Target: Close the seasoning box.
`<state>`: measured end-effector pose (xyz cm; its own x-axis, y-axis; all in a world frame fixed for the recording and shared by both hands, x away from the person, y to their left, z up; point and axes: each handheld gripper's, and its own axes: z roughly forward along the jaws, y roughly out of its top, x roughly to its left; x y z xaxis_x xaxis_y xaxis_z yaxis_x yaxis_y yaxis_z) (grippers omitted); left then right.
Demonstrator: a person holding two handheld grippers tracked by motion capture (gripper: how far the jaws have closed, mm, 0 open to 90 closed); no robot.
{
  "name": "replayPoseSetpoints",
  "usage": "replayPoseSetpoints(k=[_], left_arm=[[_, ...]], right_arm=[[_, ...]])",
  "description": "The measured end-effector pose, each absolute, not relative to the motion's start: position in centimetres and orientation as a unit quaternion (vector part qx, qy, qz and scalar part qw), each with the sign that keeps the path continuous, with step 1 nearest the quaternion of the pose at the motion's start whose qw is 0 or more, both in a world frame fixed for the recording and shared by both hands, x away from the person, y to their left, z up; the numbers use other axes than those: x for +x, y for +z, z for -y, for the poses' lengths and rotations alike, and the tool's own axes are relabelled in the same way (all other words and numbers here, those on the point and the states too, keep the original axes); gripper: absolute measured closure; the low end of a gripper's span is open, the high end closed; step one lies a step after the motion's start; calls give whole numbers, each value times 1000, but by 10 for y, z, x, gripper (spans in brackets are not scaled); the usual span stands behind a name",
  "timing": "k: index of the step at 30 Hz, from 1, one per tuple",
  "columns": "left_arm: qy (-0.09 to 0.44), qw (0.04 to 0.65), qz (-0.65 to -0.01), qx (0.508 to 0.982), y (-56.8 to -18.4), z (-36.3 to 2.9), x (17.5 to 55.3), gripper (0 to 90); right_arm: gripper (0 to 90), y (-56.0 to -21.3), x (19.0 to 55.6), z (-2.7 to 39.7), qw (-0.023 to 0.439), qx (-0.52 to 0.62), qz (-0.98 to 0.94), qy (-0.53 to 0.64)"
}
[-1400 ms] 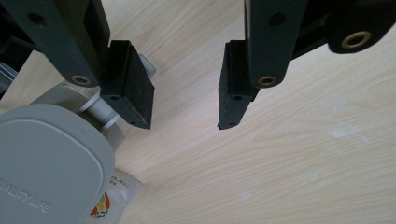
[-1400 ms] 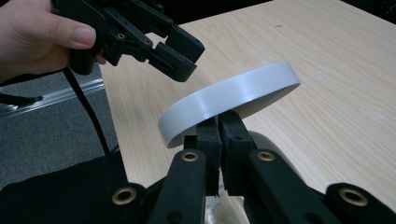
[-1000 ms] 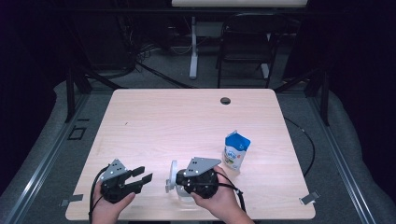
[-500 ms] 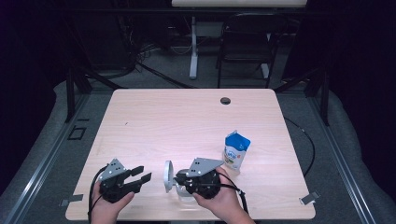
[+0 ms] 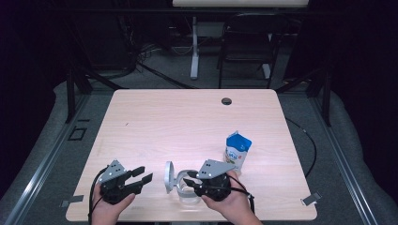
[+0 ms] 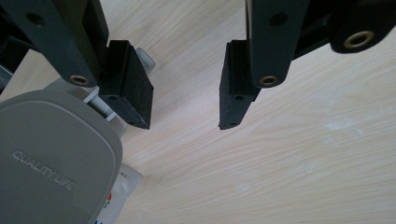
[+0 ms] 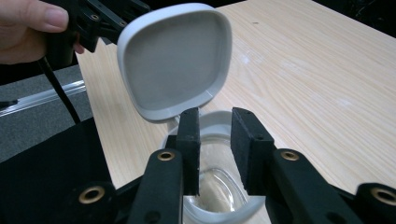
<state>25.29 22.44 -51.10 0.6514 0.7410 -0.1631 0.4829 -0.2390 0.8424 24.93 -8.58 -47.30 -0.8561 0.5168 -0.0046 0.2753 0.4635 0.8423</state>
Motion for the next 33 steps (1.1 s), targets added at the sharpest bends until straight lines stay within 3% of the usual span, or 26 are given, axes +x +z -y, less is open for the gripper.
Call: replayPoseSetpoints(k=[9,14,25,33], left_arm=[[140,476,-394,774,-511,-225,252,543],[137,475,-393,775,-511,-225,252,541],[148,476,-404,767,-512,-228,252,494],[147,472,-409,767,-512,-229,252,486]], right_arm=[[689,-474,247,105,147,247,-835,470],[610,-478,247,116,170,253,-833,462],[496,-483,246,144,169,290,-812,477],[503,-481,244,160,182,315,-804,469]])
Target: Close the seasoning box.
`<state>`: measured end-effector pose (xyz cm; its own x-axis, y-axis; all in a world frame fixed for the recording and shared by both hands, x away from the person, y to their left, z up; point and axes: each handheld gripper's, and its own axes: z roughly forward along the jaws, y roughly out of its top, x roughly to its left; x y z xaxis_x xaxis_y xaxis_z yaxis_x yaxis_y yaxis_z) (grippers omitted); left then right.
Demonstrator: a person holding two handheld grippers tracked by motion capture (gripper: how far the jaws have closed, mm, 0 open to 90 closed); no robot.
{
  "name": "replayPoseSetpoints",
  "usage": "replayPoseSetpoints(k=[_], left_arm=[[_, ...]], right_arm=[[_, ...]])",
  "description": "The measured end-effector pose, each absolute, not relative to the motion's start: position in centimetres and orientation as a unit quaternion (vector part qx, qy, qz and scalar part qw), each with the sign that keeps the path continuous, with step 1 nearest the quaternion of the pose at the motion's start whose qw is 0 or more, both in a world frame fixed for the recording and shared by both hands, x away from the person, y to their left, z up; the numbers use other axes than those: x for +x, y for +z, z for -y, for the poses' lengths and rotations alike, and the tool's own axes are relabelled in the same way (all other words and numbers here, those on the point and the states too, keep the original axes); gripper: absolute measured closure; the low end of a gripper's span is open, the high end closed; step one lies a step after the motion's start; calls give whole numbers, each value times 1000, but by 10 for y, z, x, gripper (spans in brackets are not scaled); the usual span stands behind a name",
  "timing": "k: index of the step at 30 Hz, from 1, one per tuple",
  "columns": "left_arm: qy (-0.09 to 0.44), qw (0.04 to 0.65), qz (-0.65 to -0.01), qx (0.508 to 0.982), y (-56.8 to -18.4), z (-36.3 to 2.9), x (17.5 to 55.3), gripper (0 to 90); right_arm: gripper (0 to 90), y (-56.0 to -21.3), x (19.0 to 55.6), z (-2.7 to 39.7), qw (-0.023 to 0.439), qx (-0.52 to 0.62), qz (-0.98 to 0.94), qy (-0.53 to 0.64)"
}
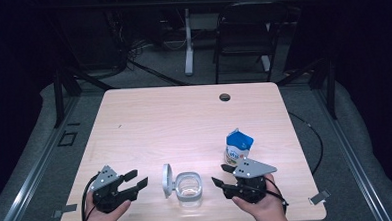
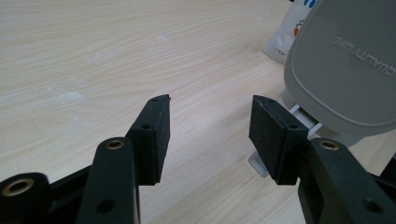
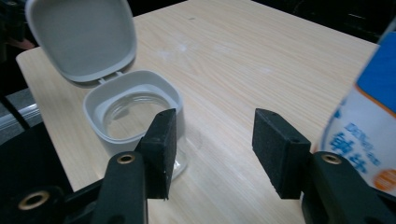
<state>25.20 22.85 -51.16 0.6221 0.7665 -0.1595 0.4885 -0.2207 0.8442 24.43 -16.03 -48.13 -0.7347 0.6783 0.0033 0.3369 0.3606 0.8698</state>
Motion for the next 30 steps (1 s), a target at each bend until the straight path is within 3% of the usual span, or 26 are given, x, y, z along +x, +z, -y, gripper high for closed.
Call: replayPoseSetpoints(k=[30], left_arm=[[146,473,-420,761,-510,-233,252,475]], right_arm=[[430,-492,265,219,241,415,-782,397]])
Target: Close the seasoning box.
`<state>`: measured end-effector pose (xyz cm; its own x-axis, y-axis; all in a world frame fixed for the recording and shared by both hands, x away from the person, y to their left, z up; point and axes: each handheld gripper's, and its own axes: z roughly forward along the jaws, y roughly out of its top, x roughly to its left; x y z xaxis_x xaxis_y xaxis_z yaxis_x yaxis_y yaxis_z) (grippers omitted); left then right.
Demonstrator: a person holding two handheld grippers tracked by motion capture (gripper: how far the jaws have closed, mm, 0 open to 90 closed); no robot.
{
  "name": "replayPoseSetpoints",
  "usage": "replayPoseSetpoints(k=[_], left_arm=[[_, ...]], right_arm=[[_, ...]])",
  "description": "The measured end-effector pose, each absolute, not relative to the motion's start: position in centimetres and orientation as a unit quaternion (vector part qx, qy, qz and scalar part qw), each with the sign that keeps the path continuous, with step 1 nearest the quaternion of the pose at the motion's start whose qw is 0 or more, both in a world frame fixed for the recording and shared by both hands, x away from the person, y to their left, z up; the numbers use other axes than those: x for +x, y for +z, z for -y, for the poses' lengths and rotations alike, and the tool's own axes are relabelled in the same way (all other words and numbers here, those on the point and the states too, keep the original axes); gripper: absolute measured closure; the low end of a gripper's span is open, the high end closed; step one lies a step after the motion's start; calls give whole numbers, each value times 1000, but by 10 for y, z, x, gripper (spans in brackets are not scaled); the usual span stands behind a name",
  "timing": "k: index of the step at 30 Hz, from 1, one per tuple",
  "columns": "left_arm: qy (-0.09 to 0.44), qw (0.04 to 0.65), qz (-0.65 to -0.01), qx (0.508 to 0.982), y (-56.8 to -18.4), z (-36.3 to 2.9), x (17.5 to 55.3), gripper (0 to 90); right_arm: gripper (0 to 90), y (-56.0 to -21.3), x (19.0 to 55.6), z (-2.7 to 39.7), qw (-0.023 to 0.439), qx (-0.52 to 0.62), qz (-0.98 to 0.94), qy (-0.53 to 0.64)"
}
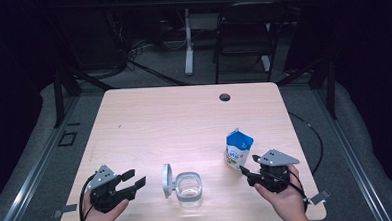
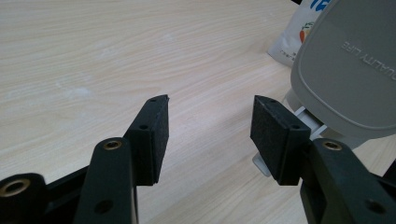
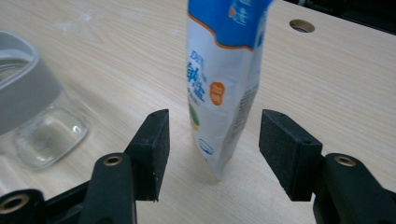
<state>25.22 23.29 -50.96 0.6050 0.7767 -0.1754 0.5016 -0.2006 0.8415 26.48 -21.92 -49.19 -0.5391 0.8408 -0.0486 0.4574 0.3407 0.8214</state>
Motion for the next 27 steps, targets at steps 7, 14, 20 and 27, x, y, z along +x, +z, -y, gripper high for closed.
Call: replayPoseSetpoints(k=[7,14,20,27], left_arm=[[146,472,-420,761,-511,-234,253,476],[145,470,-421,762,-512,-233,253,476],[146,469,-421,763,-512,-234,253,476],[146,469,-421,763,-512,-234,254,476]], right_arm=[[413,-502,277,218,240,421,-781,394],[388,-510,286,207,239,424,-783,387],[382,-515,293,201,246,431,-778,385],[375,-523,300,198,244,440,-775,383]])
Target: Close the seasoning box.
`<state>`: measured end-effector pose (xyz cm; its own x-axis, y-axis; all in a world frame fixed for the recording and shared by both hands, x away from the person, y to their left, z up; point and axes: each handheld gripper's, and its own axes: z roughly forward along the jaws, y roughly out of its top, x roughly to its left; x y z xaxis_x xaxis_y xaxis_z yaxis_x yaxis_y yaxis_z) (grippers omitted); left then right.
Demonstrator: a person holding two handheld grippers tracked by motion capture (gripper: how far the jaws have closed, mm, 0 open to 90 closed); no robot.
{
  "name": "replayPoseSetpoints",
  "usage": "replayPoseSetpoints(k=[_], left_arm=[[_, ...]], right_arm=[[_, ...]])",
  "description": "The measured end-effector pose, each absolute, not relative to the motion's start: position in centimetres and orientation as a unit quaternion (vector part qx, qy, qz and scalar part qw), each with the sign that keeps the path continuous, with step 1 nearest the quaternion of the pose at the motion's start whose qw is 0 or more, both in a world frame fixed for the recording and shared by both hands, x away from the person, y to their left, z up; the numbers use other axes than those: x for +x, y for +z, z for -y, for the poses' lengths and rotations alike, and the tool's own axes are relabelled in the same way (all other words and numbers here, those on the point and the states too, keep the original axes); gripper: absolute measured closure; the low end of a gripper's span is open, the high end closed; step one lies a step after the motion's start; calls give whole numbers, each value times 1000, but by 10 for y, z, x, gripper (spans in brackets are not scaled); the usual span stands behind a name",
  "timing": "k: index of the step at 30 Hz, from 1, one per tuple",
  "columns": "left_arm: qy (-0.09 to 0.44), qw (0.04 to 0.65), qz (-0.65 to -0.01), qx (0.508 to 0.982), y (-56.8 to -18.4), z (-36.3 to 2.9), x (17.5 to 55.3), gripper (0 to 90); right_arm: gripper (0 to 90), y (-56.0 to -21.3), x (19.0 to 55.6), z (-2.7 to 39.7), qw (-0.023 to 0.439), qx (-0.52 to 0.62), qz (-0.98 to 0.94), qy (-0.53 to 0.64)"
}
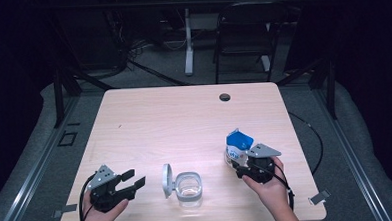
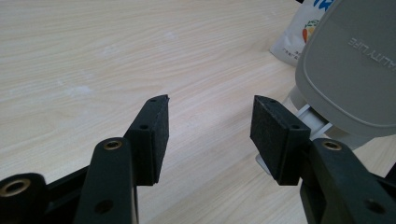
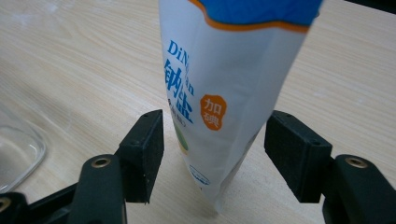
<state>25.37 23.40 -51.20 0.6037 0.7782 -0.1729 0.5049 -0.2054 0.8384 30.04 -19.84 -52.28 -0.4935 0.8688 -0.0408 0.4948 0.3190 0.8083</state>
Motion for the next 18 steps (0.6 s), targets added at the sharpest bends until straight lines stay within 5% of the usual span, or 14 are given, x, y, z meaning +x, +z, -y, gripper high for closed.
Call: replayPoseSetpoints(k=[18], left_arm=[[144,468,-423,762,-513,-235,255,476]], right_arm=[[362,-536,314,190,255,451,-764,385]])
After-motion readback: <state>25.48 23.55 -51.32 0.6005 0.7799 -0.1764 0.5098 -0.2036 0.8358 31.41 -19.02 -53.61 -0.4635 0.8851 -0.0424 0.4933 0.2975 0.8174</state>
